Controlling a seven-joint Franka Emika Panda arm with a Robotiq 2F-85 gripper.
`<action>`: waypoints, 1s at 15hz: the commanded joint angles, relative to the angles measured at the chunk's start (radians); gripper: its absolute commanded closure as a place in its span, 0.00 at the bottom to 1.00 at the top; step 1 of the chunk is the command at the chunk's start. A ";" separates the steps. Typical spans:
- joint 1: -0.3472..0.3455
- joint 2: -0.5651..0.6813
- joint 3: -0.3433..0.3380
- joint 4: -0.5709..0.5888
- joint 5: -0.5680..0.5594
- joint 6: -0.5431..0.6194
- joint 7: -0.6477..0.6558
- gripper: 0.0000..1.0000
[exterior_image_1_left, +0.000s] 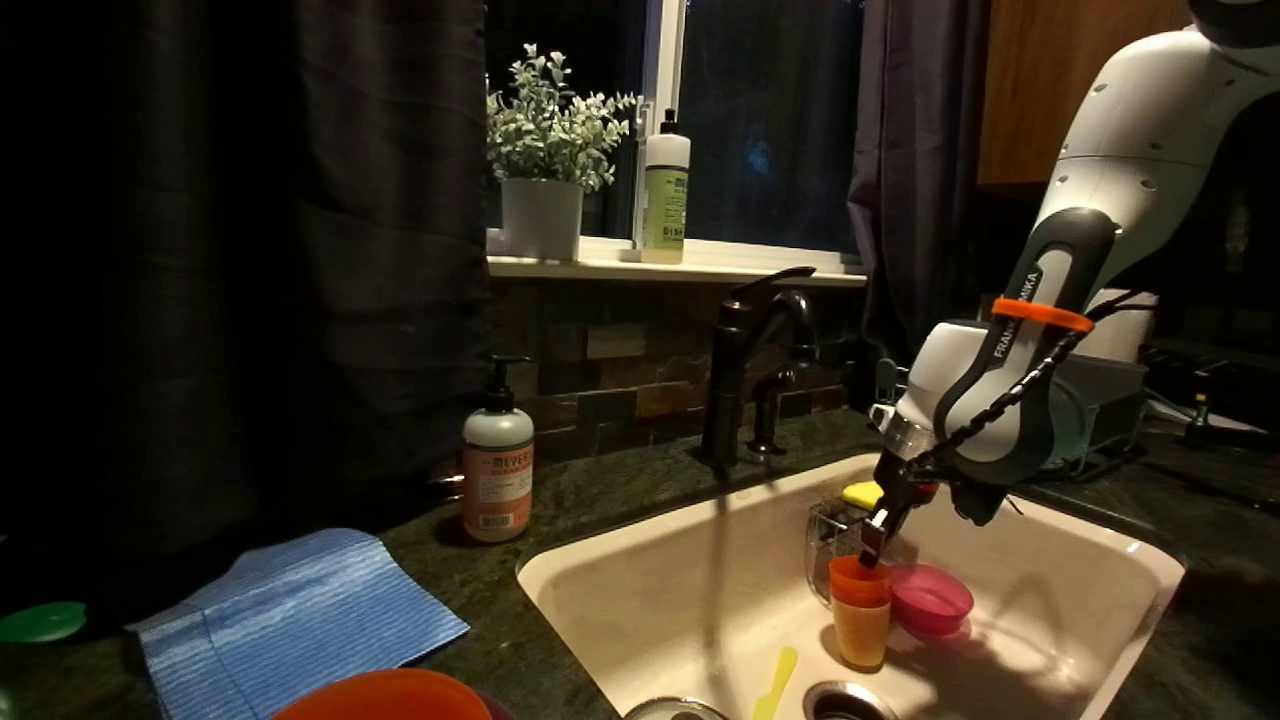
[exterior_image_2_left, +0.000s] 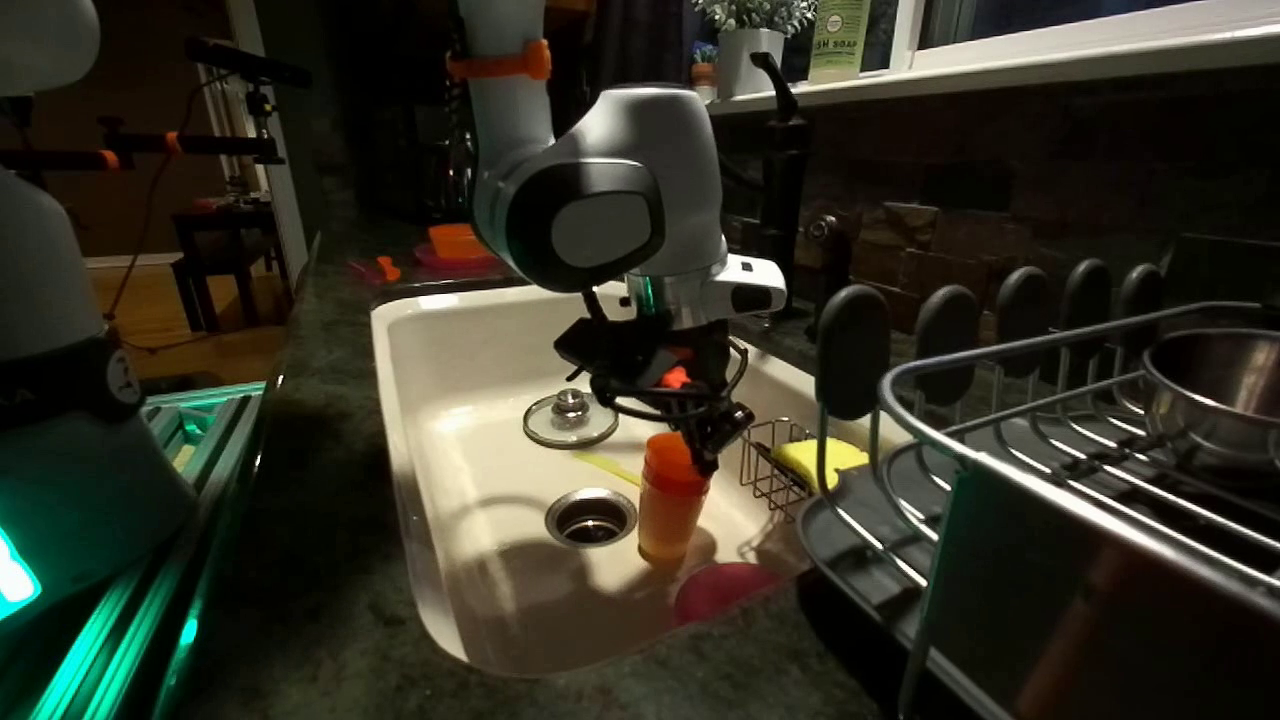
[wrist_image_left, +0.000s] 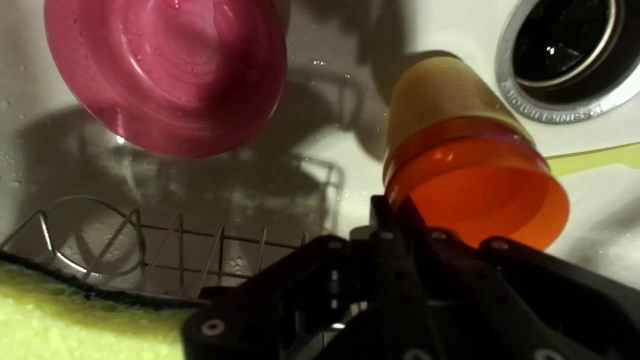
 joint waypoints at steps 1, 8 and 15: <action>0.052 -0.048 -0.034 -0.018 0.022 -0.033 0.020 1.00; 0.014 -0.068 0.026 -0.037 0.018 0.016 0.016 0.99; -0.184 -0.098 0.221 -0.095 -0.023 0.034 -0.032 0.99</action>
